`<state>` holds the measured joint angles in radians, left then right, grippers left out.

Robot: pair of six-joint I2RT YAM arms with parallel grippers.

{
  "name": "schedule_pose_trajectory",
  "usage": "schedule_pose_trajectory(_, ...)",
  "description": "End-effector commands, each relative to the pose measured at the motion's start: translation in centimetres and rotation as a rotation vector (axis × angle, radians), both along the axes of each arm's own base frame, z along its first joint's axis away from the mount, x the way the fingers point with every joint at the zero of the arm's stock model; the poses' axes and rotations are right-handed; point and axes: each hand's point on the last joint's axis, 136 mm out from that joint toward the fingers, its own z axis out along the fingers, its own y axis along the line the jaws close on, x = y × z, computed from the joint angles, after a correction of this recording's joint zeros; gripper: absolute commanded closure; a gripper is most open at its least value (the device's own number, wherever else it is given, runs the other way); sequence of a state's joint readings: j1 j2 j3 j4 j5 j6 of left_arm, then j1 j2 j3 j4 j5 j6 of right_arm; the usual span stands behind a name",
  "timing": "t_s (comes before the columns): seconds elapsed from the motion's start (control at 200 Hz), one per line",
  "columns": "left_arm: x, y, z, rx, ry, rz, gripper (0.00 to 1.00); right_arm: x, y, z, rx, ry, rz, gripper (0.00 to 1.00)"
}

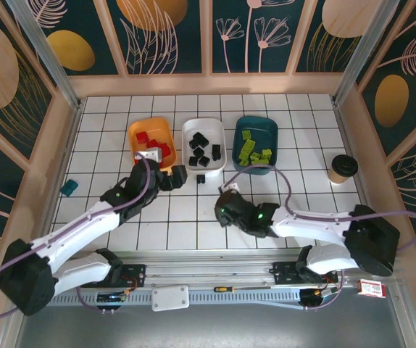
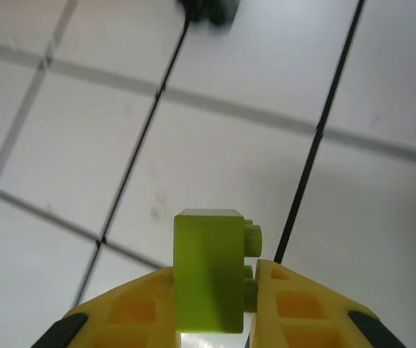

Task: Sort the legos into containers by color
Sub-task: Pick up the lego from the bottom-center of the table, then place the lego in the container.

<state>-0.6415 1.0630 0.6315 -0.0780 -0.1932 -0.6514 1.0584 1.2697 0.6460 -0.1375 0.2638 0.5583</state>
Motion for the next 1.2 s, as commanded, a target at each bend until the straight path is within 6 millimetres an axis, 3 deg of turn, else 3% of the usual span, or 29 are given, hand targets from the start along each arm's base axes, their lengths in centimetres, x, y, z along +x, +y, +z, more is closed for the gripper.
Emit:
schedule_pose_trajectory(0.0,-1.2,1.2,-1.3,-0.040,0.022,0.048,0.02,5.1,-1.6,6.0,0.096,-0.147,-0.082,0.90)
schedule_pose_trajectory(0.1,-2.5,2.0,-3.3,-0.047,0.059,0.063,0.01,9.7,-4.7,8.8,0.157,-0.198,-0.202,0.90)
schedule_pose_trajectory(0.2,-3.3,2.5,-4.1,-0.060,0.074,0.071,0.01,13.9,-7.8,9.1,0.171,-0.200,-0.319,0.90)
schedule_pose_trajectory(0.385,-3.8,2.9,-4.7,-0.062,0.088,0.079,0.01,20.2,-11.3,5.7,0.094,-0.116,-0.461,0.89)
schedule_pose_trajectory(0.531,-4.1,3.2,-5.0,-0.053,0.096,0.084,0.01,22.8,-12.9,3.3,0.038,-0.063,-0.539,0.87)
schedule_pose_trajectory(0.581,-4.1,3.3,-5.2,-0.052,0.099,0.086,0.02,23.4,-13.2,2.9,0.024,-0.056,-0.560,0.81)
schedule_pose_trajectory(0.641,-4.2,3.3,-5.2,-0.049,0.101,0.088,0.01,23.9,-13.2,2.5,0.022,-0.048,-0.563,0.64)
schedule_pose_trajectory(0.731,-4.2,3.5,-5.1,-0.044,0.098,0.090,0.02,24.5,-12.7,3.1,0.038,-0.059,-0.551,0.46)
schedule_pose_trajectory(0.921,-4.1,3.9,-4.3,-0.025,0.079,0.102,0.01,23.6,-10.3,7.0,0.093,-0.149,-0.494,0.37)
schedule_pose_trajectory(1.051,-4.1,4.3,-4.2,-0.009,0.073,0.116,0.02,20.3,-5.7,8.2,0.107,-0.195,-0.385,0.34)
schedule_pose_trajectory(1.196,-4.2,4.8,-4.2,0.008,0.069,0.130,0.01,15.5,0.6,6.3,0.107,-0.205,-0.238,0.27)
